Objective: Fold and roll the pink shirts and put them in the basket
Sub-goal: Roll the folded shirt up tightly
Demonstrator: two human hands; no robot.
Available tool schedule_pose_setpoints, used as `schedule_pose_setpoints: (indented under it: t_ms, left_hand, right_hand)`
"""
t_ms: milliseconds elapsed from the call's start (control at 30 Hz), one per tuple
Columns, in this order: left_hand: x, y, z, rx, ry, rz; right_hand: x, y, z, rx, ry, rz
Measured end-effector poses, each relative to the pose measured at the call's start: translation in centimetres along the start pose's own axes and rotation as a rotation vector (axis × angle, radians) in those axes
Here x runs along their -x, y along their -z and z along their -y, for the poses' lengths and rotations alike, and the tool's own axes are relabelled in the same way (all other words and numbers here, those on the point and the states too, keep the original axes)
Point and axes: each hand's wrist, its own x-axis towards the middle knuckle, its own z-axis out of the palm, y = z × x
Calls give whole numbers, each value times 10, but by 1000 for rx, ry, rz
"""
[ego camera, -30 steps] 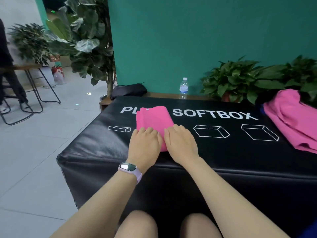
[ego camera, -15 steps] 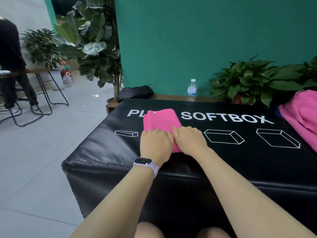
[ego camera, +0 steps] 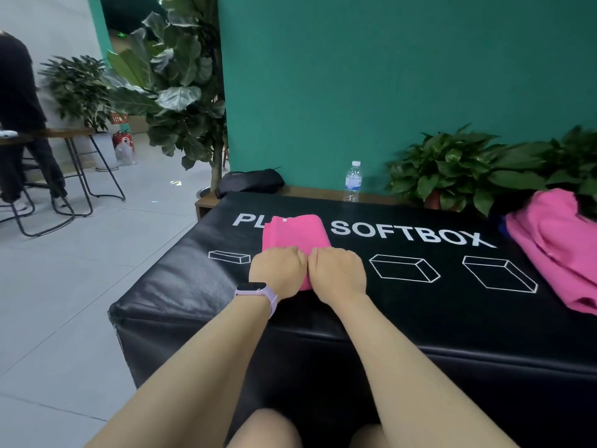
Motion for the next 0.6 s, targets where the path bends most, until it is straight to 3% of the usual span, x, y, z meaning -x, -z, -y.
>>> schedule_pose_setpoints:
  t_ms: [133,267,400,500,600]
  left_hand:
    - [8,16,2,8,-56,151]
    - [24,21,-1,31,-47,205]
    - [55,13,-8,-137,-124,-254]
    - [60,-1,-1,-100,-111,-264]
    - [42,1,3,-129,-137,-239]
  right_hand:
    - [4,10,0,-16,10,59]
    - [9,14,-2,-74,29,122]
    - [3,16,-4,-154,-45,211]
    - [-5,18,-3,-177,-70,303]
    - [-1,15,-1,-231,-133,184]
